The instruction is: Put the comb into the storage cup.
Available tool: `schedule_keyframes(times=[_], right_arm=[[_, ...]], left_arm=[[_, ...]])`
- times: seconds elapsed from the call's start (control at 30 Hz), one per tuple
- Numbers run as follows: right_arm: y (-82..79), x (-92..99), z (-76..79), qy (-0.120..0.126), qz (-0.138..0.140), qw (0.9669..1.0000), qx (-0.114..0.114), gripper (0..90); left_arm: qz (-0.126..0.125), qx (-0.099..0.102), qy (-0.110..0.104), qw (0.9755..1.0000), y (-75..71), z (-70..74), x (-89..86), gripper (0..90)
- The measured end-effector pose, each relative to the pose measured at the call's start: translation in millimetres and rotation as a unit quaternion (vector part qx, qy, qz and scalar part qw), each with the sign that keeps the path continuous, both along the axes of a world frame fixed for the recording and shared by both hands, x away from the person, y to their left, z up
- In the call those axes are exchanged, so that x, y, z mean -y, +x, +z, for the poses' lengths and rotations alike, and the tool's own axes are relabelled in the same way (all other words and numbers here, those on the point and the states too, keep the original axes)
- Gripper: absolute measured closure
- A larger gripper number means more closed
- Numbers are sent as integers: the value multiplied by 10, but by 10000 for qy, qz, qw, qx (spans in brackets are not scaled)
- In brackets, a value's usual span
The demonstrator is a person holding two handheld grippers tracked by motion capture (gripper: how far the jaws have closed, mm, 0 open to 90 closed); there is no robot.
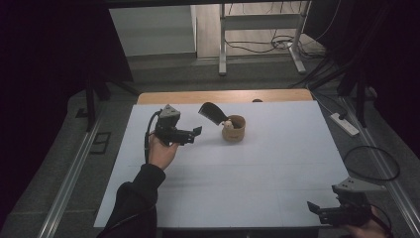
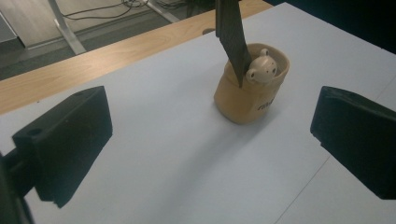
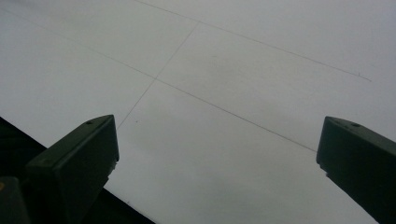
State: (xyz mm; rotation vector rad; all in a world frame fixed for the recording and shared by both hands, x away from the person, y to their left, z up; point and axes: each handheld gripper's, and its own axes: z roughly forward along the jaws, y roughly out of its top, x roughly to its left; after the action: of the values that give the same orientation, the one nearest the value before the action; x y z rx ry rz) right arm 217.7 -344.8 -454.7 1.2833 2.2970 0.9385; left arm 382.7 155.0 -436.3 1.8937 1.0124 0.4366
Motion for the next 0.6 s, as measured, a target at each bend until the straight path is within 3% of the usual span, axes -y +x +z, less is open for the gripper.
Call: schedule_keyframes(times=[0.6], right_arm=[[-6, 0, 3, -4, 30, 10000, 22, 0]], left_arm=[[-231, -58, -25, 9997, -186, -17, 27, 0]])
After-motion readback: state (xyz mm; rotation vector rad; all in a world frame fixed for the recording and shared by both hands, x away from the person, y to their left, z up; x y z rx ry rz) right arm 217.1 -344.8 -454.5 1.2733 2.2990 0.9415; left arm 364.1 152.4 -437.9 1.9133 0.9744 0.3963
